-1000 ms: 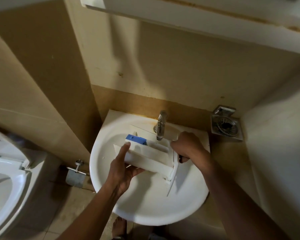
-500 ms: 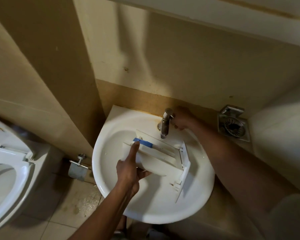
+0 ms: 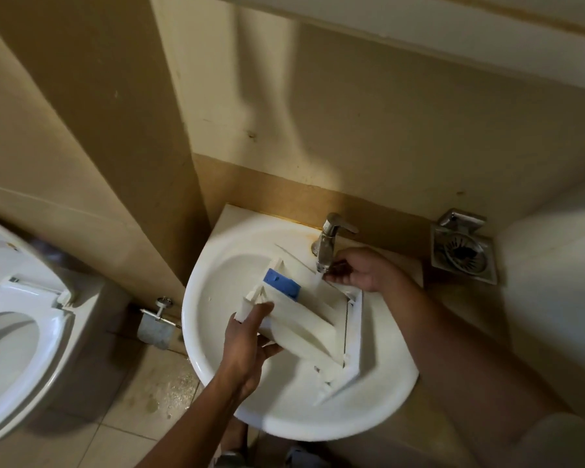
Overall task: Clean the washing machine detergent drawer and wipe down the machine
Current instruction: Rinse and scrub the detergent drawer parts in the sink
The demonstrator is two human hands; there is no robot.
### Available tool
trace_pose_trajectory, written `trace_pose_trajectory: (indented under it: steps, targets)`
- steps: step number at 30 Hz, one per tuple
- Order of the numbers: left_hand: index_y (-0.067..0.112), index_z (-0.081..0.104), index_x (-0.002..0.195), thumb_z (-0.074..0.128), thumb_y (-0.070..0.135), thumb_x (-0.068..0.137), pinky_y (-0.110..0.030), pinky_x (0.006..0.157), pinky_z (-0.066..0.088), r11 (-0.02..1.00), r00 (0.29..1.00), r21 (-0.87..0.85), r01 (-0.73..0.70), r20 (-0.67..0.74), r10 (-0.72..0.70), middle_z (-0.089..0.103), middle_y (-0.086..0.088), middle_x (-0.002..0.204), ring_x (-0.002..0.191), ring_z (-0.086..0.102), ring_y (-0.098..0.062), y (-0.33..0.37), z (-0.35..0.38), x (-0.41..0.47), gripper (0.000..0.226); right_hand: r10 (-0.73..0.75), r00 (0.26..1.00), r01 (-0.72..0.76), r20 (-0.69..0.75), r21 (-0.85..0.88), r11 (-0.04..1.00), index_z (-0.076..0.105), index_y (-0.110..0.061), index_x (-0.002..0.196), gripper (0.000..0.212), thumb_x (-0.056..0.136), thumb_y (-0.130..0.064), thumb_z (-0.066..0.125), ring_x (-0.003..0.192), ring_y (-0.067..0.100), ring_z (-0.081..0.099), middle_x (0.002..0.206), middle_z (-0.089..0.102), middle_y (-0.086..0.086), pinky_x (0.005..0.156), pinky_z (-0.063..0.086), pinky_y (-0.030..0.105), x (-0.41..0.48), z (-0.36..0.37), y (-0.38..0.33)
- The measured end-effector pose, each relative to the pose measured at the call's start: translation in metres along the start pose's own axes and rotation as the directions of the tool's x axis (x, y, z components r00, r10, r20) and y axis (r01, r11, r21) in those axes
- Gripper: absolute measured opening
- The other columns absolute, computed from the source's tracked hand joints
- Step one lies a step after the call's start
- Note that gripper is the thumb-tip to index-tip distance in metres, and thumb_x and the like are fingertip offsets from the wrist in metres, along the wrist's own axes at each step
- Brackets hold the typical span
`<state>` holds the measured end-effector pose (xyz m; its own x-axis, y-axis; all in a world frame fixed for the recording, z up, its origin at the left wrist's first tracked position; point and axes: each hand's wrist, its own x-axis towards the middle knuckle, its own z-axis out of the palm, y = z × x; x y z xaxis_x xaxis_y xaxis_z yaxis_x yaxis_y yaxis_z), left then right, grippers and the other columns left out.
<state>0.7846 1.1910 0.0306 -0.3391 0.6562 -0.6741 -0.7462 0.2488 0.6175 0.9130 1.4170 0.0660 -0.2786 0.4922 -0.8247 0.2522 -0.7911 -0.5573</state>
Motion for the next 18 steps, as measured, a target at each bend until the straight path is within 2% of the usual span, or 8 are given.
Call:
trace_pose_trajectory:
  steps: [2,5,7,9,11,14,16,18]
  targets:
    - [0.012,0.056,0.13,0.066,0.014,0.086,-0.05,0.075,0.06,0.996,1.0,-0.091,0.022,0.025,-0.02,0.073,-0.017,0.109,0.095,0.074,-0.032,-0.005,-0.013,0.004,0.046,0.068,0.997,-0.07,0.021,0.123,0.99,0.06,0.006,0.09,0.018,0.101,-0.004,0.049,0.081,0.029,0.062,0.09,0.06,0.022,0.06,0.061,0.032,0.004,0.003,0.019]
    - [0.009,0.057,0.126,0.061,0.003,0.075,-0.054,0.078,0.06,0.954,0.994,-0.279,0.106,0.066,-0.091,0.077,-0.014,0.094,0.096,0.072,-0.033,-0.007,-0.025,0.01,0.052,0.119,0.983,-0.166,0.138,0.405,0.899,0.058,0.004,0.093,0.02,0.102,-0.012,0.048,0.079,0.027,0.061,0.082,0.062,0.018,0.065,0.061,0.034,0.011,0.017,0.044]
    - [0.009,0.055,0.127,0.058,0.004,0.072,-0.06,0.084,0.058,0.929,0.985,-0.337,0.154,0.121,-0.12,0.076,-0.016,0.097,0.103,0.068,-0.037,-0.005,-0.029,0.014,0.055,0.096,0.98,-0.181,0.176,0.571,0.801,0.058,0.002,0.087,0.019,0.099,-0.009,0.049,0.072,0.022,0.059,0.074,0.059,0.015,0.065,0.058,0.027,0.015,0.031,0.054]
    - [0.006,0.054,0.13,0.051,0.004,0.073,-0.065,0.091,0.052,0.917,0.98,-0.355,0.179,0.149,-0.134,0.07,-0.021,0.11,0.109,0.063,-0.04,-0.003,-0.031,0.016,0.057,0.066,0.976,-0.2,0.205,0.745,0.637,0.055,-0.003,0.081,0.013,0.093,-0.004,0.05,0.069,0.017,0.053,0.072,0.053,0.01,0.066,0.049,0.019,0.019,0.043,0.058]
    - [0.005,0.052,0.134,0.046,0.004,0.076,-0.068,0.095,0.046,0.902,0.979,-0.386,0.192,0.144,-0.147,0.065,-0.022,0.116,0.113,0.059,-0.04,-0.003,-0.033,0.019,0.059,0.009,0.975,-0.193,0.223,0.822,0.535,0.056,-0.004,0.075,0.02,0.094,-0.01,0.052,0.067,0.015,0.051,0.068,0.053,0.009,0.063,0.045,0.02,0.023,0.05,0.059]
    - [0.006,0.049,0.137,0.044,0.003,0.078,-0.07,0.096,0.043,0.89,0.977,-0.41,0.2,0.145,-0.153,0.063,-0.021,0.115,0.114,0.057,-0.039,-0.004,-0.036,0.021,0.06,-0.02,0.977,-0.153,0.211,0.764,0.627,0.056,-0.006,0.069,0.034,0.1,-0.018,0.048,0.063,0.016,0.047,0.062,0.053,0.008,0.061,0.038,0.023,0.024,0.05,0.057]
    - [0.006,0.05,0.136,0.045,0.001,0.077,-0.068,0.095,0.046,0.892,0.977,-0.408,0.197,0.156,-0.144,0.066,-0.02,0.112,0.111,0.061,-0.039,-0.006,-0.036,0.021,0.059,0.018,0.971,-0.172,0.237,0.651,0.739,0.053,-0.01,0.07,0.029,0.096,-0.016,0.043,0.062,0.015,0.046,0.061,0.054,0.006,0.062,0.034,0.023,0.02,0.048,0.057]
    - [0.005,0.053,0.131,0.047,0.0,0.075,-0.067,0.094,0.048,0.899,0.977,-0.397,0.184,0.174,-0.123,0.071,-0.02,0.105,0.104,0.066,-0.038,-0.006,-0.034,0.02,0.057,0.046,0.962,-0.199,0.271,0.573,0.795,0.053,-0.011,0.071,0.018,0.087,-0.013,0.045,0.064,0.016,0.049,0.063,0.056,0.006,0.065,0.036,0.023,0.017,0.043,0.06]
